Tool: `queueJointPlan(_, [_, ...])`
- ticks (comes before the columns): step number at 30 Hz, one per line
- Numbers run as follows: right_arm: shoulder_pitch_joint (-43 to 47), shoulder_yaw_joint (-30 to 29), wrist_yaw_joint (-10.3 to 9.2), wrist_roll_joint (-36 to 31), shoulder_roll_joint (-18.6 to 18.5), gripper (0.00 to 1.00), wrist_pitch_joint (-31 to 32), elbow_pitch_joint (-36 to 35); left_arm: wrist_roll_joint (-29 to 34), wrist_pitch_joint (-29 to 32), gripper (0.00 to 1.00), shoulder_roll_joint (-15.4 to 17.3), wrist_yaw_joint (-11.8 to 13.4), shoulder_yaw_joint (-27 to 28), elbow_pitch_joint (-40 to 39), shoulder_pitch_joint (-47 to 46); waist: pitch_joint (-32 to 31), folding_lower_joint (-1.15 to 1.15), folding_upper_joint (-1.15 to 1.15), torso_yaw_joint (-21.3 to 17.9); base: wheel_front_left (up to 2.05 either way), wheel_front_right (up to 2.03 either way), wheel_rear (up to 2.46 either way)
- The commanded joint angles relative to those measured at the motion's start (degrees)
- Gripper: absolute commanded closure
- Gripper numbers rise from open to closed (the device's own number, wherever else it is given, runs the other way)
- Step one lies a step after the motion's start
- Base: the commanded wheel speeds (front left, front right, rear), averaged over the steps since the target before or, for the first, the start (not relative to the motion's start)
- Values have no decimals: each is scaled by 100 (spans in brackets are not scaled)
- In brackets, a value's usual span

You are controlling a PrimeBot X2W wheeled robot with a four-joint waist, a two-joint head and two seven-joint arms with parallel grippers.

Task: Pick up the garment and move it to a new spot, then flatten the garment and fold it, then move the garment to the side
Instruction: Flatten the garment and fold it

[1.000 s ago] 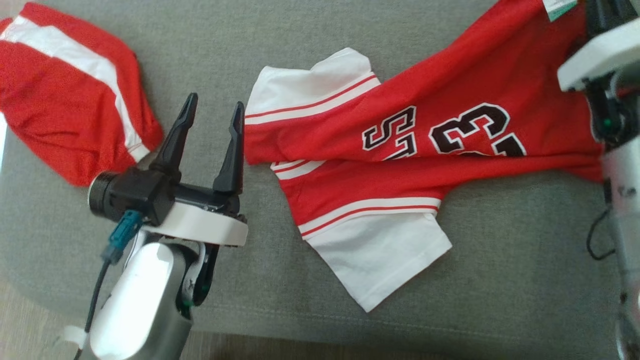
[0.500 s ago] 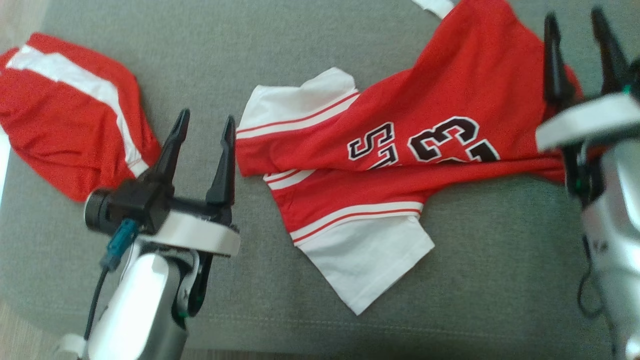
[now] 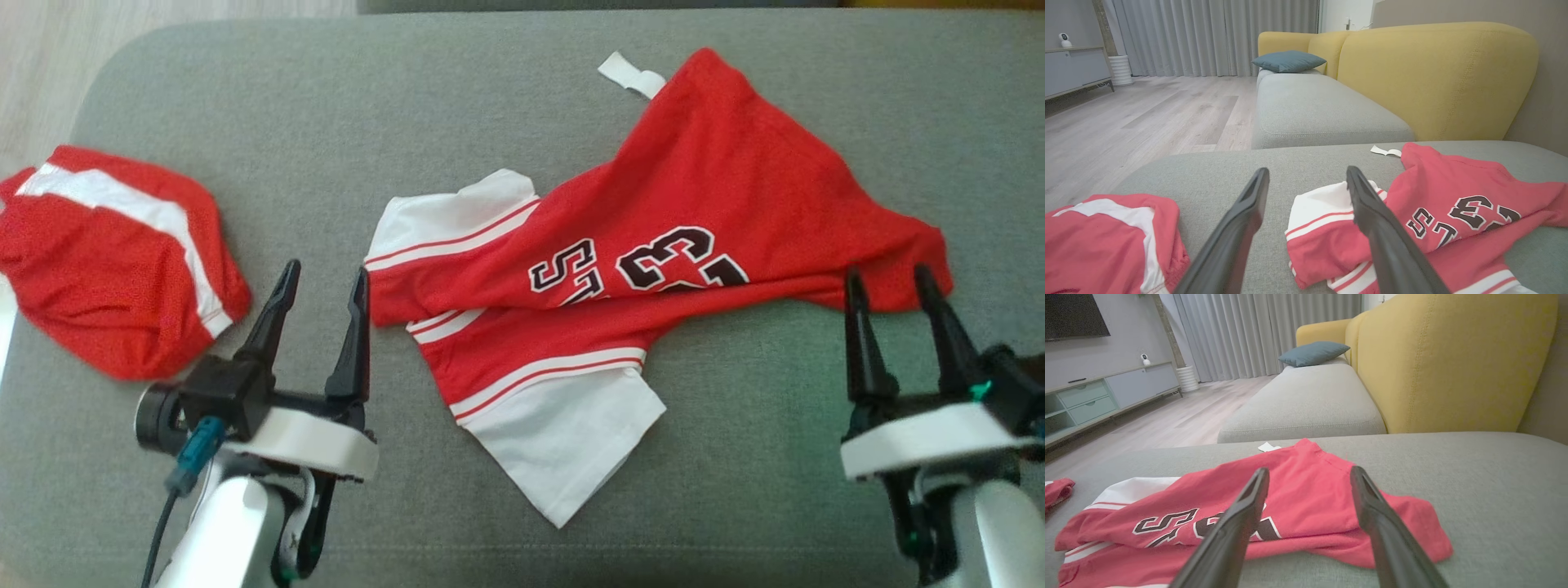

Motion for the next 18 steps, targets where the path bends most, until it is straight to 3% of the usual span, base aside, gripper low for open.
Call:
queueJointPlan(1, [-6, 75, 43, -58, 25, 0, 109, -387, -34, -6, 0, 142, 57, 218, -190, -96, -57, 0, 0, -62, 0, 0, 0])
queueJointPlan(12, [422, 19, 43, -190, 234, 0, 550, -1210, -81, 92, 0, 213, 95, 184, -226, 5, -52, 0, 0, -132, 0, 0, 0])
queueJointPlan(18, [407, 66, 43, -203, 275, 0, 609, -1314, -177, 538, 0, 129, -99, -98, 45, -112, 78, 0, 0, -174, 0, 0, 0])
